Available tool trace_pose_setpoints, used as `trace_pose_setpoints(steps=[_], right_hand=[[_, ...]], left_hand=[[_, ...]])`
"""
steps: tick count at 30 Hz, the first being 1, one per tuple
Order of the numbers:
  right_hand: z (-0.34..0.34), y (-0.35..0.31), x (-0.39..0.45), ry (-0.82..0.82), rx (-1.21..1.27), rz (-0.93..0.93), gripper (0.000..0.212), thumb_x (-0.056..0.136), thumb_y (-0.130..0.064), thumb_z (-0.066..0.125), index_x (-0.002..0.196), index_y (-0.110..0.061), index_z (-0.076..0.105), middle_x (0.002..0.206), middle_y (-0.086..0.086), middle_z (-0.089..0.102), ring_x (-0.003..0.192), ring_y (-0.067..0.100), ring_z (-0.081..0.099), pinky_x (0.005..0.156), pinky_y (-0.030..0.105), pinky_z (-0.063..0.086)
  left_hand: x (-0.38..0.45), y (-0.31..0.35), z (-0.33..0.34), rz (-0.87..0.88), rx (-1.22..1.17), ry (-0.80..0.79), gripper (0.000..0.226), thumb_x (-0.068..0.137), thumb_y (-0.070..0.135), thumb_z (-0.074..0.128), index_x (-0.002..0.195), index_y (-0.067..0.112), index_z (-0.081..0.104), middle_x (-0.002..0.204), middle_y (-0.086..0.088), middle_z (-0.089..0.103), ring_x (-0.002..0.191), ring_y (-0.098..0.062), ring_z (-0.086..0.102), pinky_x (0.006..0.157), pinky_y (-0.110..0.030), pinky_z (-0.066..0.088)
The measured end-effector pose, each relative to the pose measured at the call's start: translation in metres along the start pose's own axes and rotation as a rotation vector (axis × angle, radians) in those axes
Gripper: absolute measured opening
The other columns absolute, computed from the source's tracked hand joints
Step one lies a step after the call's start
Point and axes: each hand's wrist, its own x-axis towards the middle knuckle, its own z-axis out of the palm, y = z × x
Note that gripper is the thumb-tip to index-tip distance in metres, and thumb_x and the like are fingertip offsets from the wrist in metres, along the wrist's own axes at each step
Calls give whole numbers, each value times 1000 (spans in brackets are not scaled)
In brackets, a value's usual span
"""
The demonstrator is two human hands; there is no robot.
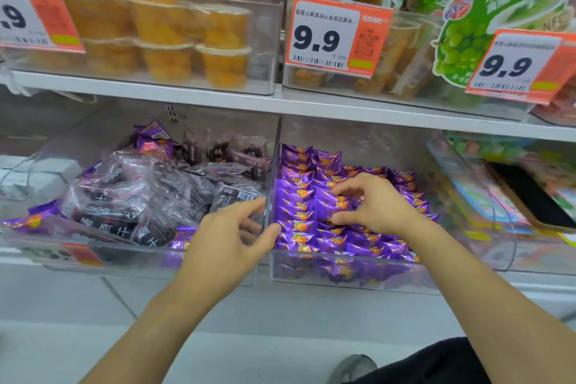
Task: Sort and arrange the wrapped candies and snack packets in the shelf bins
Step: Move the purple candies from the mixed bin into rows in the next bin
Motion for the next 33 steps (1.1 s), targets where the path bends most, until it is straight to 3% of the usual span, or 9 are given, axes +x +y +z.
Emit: trace_pose_setpoints(steps=[5,8,13,17,23,30,33], right_hand=[[3,-3,0,-9,-79,-20,57,66,-41,90,119,-31,70,111,-6,54,105,14,57,96,32,47],[1,-5,-3,-2,-103,-57,53,67,-39,90,116,-31,71,109,-5,53,101,15,57,94,34,48],[2,-6,-3,-15,-137,-70,49,69,-39,89,114,-31,71,108,-4,52,98,16,55,93,34,47],[4,-6,-4,-6,-121,-81,48,71,-36,88,115,-30,70,114,-1,48,108,14,49,93,25,40],[1,-6,-6,53,-105,-82,29,66,-32,92,80,-24,68,86,-7,61,66,2,52,66,23,44],[4,-4,-8,44,-136,-65,30,68,-35,90,80,-23,65,78,-11,61,63,0,53,65,26,48],[-1,-2,-11,-31,-74,-38,28,68,-23,91,84,-22,68,78,-13,63,62,6,58,63,21,46]], left_hand=[[-1,-1,1,30,13,-2,39,83,44,70,119,30,68,73,13,64,66,-4,67,65,-16,48],[-1,1,0,51,22,2,36,83,41,70,118,30,69,74,18,62,66,-3,66,65,-16,48],[-1,1,1,72,34,6,38,84,40,69,120,30,68,80,21,62,66,-1,66,65,-15,50],[-1,0,1,79,39,18,39,84,42,69,121,30,68,77,20,62,66,-3,66,64,-12,48],[-1,-1,2,93,39,34,38,84,40,70,120,27,70,79,18,63,67,-1,66,65,-9,46],[-2,1,1,108,33,31,31,85,36,71,114,26,72,77,17,61,66,0,66,63,-3,40],[-3,2,1,109,25,35,32,85,34,72,116,26,71,78,18,62,66,0,66,63,-3,41]])
